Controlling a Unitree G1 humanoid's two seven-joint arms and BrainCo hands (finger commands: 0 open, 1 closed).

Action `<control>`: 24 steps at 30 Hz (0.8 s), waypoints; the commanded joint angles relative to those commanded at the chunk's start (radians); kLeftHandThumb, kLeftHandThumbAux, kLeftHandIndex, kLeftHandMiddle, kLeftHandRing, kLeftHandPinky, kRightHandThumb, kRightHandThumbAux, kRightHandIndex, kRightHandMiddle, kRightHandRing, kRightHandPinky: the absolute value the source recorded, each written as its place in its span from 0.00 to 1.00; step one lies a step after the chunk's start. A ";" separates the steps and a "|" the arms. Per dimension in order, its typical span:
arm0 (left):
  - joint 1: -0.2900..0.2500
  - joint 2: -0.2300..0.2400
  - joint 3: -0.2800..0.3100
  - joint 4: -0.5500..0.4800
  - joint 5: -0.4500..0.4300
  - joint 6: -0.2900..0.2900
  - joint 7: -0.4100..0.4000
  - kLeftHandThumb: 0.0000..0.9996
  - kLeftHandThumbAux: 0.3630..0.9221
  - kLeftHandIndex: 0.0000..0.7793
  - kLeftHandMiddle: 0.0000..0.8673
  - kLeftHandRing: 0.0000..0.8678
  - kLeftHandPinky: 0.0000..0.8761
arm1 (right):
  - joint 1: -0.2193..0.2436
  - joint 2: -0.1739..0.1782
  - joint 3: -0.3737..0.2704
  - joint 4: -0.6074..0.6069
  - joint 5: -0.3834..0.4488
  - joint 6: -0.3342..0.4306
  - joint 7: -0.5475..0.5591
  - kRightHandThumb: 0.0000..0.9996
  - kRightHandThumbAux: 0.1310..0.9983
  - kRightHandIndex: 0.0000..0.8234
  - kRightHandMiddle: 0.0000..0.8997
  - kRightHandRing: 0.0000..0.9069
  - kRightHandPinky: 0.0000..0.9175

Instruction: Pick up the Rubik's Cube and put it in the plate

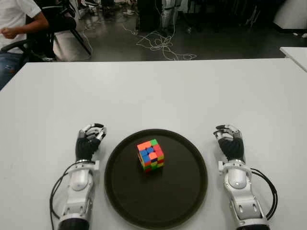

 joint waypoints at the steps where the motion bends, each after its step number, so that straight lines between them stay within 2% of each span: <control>1: 0.000 0.000 -0.001 -0.001 0.002 0.002 0.001 0.70 0.62 0.57 0.94 0.96 0.93 | 0.000 0.001 0.000 0.000 -0.001 0.000 -0.003 0.69 0.69 0.53 0.90 0.90 0.88; 24: -0.007 0.002 0.001 0.005 0.012 0.011 0.010 0.71 0.62 0.57 0.93 0.95 0.92 | -0.006 0.010 0.001 -0.007 -0.019 -0.004 -0.010 0.69 0.69 0.53 0.91 0.92 0.90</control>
